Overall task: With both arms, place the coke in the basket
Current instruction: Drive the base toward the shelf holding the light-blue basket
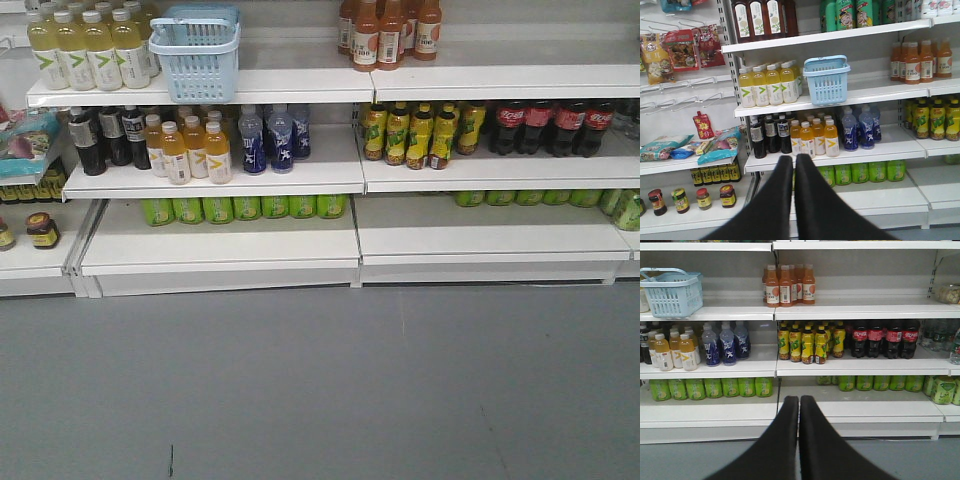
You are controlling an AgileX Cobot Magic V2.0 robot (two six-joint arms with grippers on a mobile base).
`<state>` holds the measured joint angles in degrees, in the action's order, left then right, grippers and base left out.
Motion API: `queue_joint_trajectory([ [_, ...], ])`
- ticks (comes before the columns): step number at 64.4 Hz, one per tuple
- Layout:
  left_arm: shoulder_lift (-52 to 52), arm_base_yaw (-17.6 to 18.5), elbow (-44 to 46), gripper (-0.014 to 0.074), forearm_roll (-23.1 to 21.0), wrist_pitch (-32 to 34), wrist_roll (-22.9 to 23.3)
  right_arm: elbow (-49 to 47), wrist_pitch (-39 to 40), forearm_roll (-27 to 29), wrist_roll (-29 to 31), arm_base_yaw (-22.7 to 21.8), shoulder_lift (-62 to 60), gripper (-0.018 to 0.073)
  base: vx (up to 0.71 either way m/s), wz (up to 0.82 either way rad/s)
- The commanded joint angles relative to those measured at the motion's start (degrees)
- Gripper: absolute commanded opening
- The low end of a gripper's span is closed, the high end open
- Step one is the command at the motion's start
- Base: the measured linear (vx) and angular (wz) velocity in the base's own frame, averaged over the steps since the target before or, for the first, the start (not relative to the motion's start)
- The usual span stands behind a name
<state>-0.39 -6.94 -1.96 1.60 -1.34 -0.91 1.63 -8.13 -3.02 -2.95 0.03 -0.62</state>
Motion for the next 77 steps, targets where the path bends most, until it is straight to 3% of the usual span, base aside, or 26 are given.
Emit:
queue_joint_trajectory([
  [1,-1.13,0.00,0.11,-0.0006,-0.15,3.90,0.09,0.59,4.46,-0.28,-0.19,-0.03,-1.02,-0.0009,0.00,0.00],
  [77,-1.13,0.00,0.11,-0.0006,-0.15,3.90,0.09,0.59,4.46,-0.28,-0.19,-0.03,-1.02,-0.0009,0.11,-0.01],
])
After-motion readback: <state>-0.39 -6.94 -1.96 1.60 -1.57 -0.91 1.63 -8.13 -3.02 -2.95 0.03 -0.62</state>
